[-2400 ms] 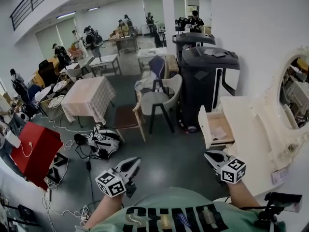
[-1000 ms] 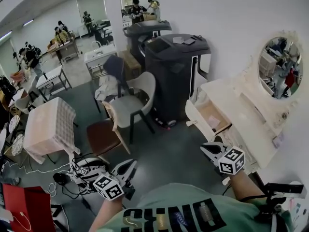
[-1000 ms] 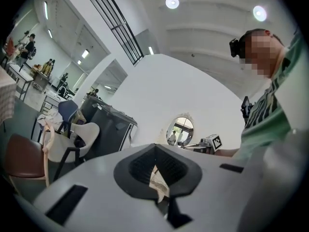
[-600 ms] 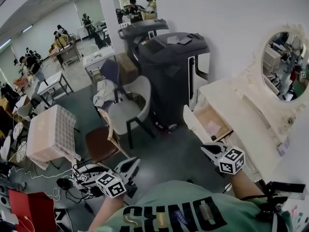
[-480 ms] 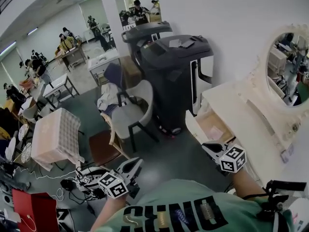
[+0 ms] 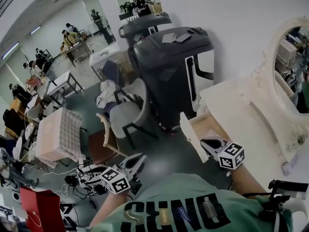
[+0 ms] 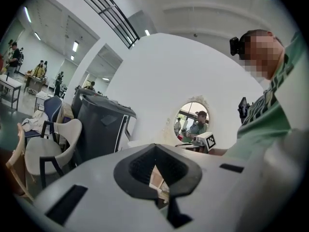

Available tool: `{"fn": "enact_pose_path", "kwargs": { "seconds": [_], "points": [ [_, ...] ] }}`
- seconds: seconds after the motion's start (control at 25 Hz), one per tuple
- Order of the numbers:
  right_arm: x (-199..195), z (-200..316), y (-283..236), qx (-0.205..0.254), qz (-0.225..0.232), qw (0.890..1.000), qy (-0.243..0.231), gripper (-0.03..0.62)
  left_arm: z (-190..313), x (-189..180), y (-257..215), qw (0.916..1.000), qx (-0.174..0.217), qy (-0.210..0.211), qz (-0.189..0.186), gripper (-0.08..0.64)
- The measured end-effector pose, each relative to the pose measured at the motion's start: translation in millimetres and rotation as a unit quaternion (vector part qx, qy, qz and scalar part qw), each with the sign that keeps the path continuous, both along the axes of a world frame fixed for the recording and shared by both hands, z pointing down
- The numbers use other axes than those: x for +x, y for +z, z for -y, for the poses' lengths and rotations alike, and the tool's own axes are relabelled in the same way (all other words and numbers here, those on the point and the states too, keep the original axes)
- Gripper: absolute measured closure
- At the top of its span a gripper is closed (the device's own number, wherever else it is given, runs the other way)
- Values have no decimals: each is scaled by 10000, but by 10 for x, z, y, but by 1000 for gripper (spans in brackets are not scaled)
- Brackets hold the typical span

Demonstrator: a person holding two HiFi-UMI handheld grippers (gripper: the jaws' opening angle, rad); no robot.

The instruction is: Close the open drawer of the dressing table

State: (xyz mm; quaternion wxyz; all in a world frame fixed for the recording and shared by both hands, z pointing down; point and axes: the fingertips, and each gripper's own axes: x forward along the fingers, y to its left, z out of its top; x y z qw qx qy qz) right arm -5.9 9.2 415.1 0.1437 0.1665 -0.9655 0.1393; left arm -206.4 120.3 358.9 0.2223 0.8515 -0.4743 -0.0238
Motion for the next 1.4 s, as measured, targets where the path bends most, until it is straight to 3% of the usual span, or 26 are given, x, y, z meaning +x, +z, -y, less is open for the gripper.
{"fn": "enact_pose_path", "kwargs": {
  "seconds": [0.36,0.56,0.72,0.88,1.12,1.4],
  "points": [
    [114,226,403,-177,-560,9977,337,580,735,100,222,9974,-131,696,-154,553],
    [-161,404,502,-188,-1045,9928,556,580,1213,-151,347,9909,-43,1286,-395,553],
    [-560,465,624,-449,-1388,9863,775,578,1534,-482,330,9818,-40,1839,-475,553],
    [-855,577,843,-564,-2090,9732,769,578,1824,-786,346,9742,-96,2173,-597,552],
    [-940,563,1093,-455,-2791,9585,368,578,1992,-816,591,9694,-287,2386,-512,553],
    [-647,569,1568,-323,-3306,9414,-590,577,2001,-362,829,9781,-569,1889,-663,552]
  ]
}}
